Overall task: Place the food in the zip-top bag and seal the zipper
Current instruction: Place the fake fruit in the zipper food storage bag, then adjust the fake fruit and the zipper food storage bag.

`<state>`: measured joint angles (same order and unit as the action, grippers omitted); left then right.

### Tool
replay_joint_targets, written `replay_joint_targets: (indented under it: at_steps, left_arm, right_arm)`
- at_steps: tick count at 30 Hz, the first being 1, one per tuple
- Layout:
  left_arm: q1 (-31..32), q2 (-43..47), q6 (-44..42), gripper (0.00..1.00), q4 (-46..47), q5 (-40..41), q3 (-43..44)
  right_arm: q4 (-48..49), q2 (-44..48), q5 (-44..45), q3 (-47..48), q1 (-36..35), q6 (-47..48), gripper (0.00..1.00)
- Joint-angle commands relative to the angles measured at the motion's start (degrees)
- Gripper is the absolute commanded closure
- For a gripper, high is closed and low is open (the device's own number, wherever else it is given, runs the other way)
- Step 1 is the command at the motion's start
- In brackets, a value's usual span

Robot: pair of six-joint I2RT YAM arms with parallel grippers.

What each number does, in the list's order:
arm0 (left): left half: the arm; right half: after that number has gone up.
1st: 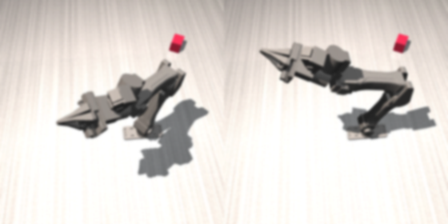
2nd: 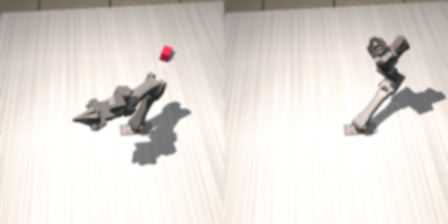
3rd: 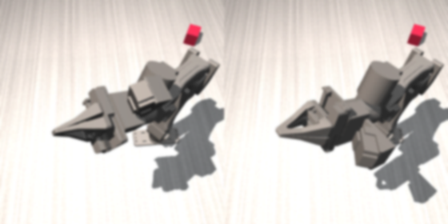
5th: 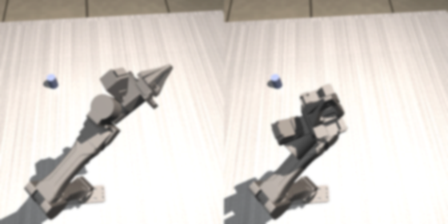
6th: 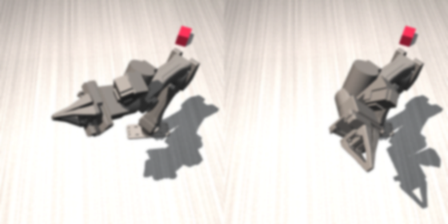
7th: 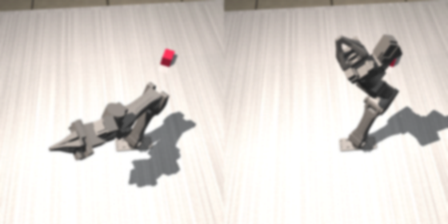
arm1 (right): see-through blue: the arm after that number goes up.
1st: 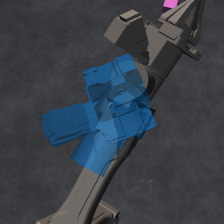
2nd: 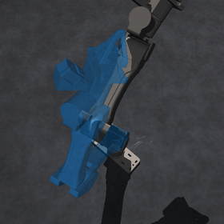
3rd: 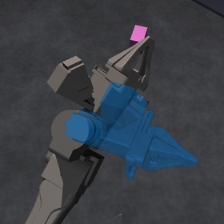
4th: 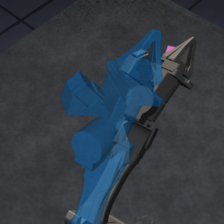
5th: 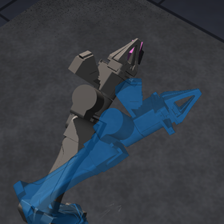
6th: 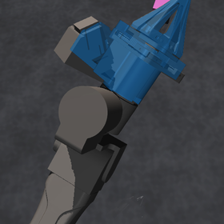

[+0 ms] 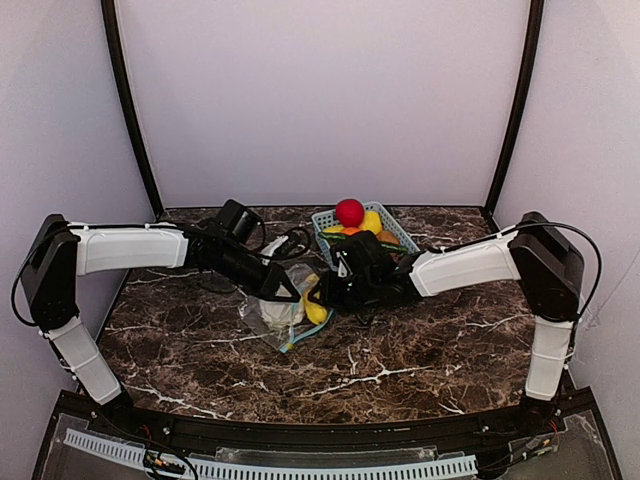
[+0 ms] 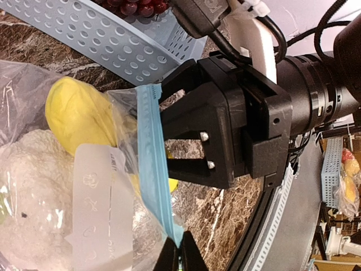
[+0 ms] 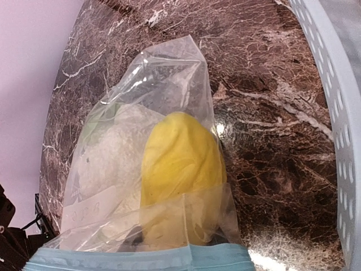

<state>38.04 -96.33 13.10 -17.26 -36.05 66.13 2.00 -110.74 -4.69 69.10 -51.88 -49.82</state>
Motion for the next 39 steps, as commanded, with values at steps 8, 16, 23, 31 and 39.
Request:
replay_joint_targets:
  at_steps: [8,16,23,31,39]
  left_arm:
    - [-0.18,10.12,6.60,0.30,6.90,6.24,-7.30]
    - [-4.90,12.34,9.76,0.10,9.89,14.60,-9.26]
    - [-6.37,-0.51,3.16,0.09,0.91,19.92,2.13]
    - [-8.84,-8.71,4.66,0.06,1.94,19.42,6.47]
    - [-9.13,-14.08,8.34,0.06,4.20,16.10,5.83]
  right_arm:
    - [2.42,-2.20,-2.21,-2.89,0.73,2.55,0.71]
    - [2.73,-5.17,-3.63,-0.73,0.71,8.77,0.70]
    - [5.08,-6.07,-4.48,-0.78,0.64,14.72,0.68]
    - [6.83,-5.35,-6.07,-2.30,0.64,15.39,0.68]
    - [7.32,-5.38,-6.74,-1.86,0.64,15.61,0.68]
